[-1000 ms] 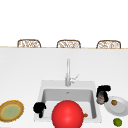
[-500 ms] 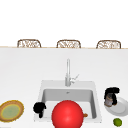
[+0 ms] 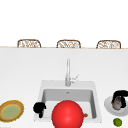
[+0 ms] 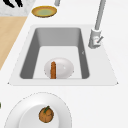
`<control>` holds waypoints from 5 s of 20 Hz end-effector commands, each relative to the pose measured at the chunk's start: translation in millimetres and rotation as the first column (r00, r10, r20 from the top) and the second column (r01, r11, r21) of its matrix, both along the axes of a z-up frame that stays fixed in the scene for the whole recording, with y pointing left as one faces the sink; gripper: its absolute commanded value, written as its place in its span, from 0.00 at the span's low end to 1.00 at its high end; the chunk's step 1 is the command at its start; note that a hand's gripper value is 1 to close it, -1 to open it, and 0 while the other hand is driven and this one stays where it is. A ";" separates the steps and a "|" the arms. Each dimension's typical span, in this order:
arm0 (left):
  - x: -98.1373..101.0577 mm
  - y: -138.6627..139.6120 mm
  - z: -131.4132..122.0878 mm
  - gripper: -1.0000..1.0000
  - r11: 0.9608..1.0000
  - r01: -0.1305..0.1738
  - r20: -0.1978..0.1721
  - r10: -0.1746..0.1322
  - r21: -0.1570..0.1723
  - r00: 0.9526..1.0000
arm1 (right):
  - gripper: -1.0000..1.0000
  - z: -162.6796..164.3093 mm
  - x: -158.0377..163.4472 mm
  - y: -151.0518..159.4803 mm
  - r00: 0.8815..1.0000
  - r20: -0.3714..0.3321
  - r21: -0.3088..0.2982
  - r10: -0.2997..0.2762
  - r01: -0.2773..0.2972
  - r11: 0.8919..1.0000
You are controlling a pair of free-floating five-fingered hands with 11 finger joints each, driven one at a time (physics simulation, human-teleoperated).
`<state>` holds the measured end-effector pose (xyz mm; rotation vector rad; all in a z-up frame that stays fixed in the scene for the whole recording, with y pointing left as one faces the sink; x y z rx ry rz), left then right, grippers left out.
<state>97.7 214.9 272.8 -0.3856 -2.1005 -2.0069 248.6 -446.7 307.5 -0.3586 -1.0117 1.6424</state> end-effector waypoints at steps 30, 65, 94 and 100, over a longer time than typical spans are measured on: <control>0.0 0.0 0.0 0.50 1.000 0.000 0.000 0.000 0.000 1.000 | 1.00 -146.6 -37.6 -99.8 0.982 0.089 -0.101 -0.166 0.175 0.979; 0.0 0.0 0.0 0.50 1.000 0.000 0.000 0.000 0.000 1.000 | 1.00 -184.8 -24.3 -119.2 0.999 0.031 -0.102 -0.034 0.037 0.994; 0.0 0.0 0.0 0.50 1.000 0.000 0.000 0.000 0.000 1.000 | 1.00 -168.4 -47.7 -112.5 0.988 0.122 -0.104 -0.099 0.112 0.988; 0.0 0.0 0.0 0.50 1.000 0.000 0.000 0.000 0.000 1.000 | 0.00 -169.0 -59.6 -127.6 0.988 0.145 -0.125 -0.043 0.061 0.990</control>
